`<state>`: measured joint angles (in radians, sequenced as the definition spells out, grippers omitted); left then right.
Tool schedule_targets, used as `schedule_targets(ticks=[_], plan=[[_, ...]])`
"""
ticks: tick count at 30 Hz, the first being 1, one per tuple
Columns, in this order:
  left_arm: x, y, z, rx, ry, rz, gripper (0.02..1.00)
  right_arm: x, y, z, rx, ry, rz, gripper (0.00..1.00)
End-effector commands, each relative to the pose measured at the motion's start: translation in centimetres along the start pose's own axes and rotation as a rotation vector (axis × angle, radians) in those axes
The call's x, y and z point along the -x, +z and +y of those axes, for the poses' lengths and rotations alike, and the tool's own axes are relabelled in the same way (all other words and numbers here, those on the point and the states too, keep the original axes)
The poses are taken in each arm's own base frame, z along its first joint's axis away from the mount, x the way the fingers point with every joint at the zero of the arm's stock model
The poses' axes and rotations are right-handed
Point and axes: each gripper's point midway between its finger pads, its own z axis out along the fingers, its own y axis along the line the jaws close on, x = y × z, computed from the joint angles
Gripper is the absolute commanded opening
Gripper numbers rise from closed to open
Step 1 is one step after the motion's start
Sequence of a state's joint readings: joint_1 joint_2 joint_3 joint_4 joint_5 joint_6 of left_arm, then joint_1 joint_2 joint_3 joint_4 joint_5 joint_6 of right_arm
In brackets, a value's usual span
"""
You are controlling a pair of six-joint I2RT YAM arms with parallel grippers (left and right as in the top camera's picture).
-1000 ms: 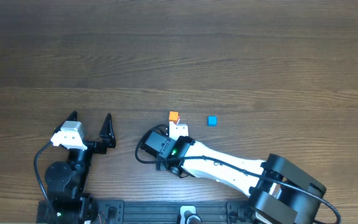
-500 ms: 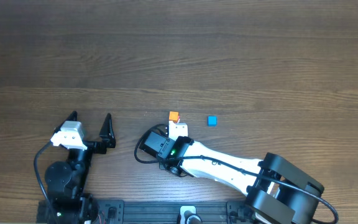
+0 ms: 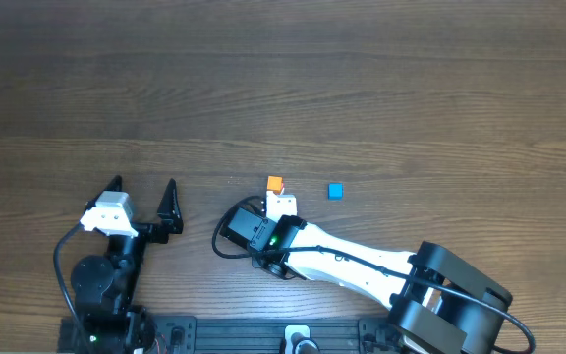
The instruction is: Stack Cubes
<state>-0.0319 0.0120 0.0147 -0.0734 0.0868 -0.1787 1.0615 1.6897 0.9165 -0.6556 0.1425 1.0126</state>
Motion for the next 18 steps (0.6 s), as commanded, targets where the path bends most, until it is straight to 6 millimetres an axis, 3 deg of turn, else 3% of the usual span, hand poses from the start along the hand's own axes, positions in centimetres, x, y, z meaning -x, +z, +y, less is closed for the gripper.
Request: schedule_targets(ticks=[1,8,18], plan=[[-0.22,0.03,-0.08,-0.005,0.015,0.000,1.000,0.48,-0.09,0.60,0.001,-0.007,-0.026,0.391],[-0.24,0.04,-0.07,-0.005,0.015,0.001,0.998,0.47,-0.10,0.70,0.004,-0.006,-0.027,0.257],[-0.23,0.03,-0.08,-0.006,0.015,0.001,1.000,0.67,-0.23,0.66,-0.002,-0.005,-0.035,0.178]])
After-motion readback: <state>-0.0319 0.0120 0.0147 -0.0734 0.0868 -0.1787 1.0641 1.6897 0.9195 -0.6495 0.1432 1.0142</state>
